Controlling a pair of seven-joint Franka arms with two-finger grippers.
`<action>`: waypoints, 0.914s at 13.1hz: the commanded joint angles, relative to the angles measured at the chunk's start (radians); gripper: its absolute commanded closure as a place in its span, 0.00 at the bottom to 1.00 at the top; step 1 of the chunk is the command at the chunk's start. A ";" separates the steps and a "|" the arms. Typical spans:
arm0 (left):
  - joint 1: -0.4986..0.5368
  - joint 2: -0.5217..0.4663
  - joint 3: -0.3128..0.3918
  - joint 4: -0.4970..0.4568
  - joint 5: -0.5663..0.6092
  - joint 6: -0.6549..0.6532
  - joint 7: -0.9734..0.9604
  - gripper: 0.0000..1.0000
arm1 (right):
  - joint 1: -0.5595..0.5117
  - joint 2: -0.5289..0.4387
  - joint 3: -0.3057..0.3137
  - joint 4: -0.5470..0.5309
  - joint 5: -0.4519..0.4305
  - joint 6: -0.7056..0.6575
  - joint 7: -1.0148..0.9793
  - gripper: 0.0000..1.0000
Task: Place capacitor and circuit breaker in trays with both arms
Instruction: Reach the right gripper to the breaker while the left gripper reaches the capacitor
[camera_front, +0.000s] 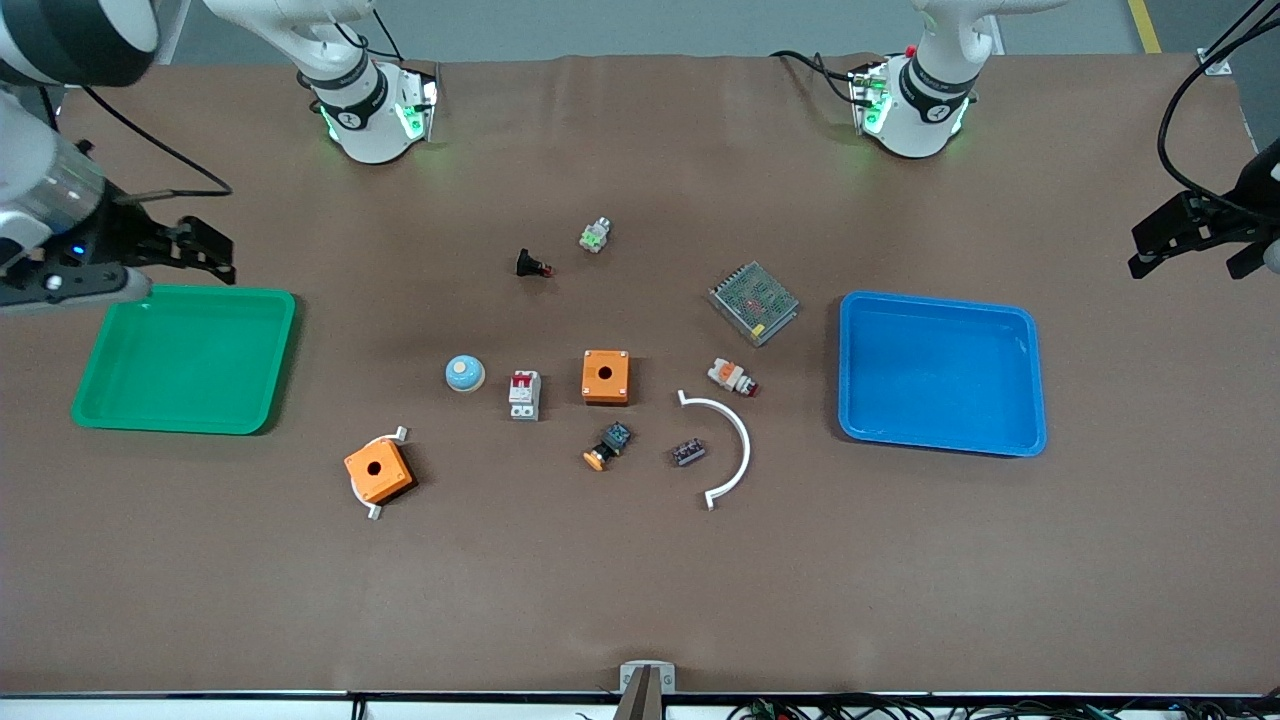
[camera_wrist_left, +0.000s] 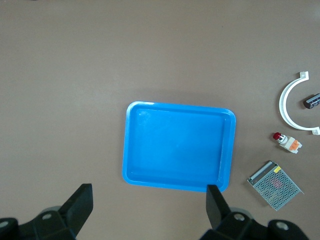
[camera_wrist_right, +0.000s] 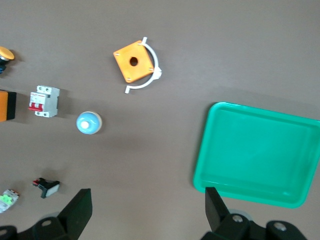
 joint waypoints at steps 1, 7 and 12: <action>0.004 0.013 -0.004 0.021 -0.005 -0.019 -0.011 0.00 | 0.105 0.096 -0.005 0.019 -0.006 0.029 0.177 0.00; -0.014 0.114 -0.019 0.023 -0.006 -0.023 0.001 0.00 | 0.305 0.353 -0.005 0.028 -0.003 0.252 0.456 0.00; -0.106 0.317 -0.064 0.051 -0.155 -0.015 -0.216 0.00 | 0.348 0.534 -0.003 0.167 0.068 0.308 0.501 0.11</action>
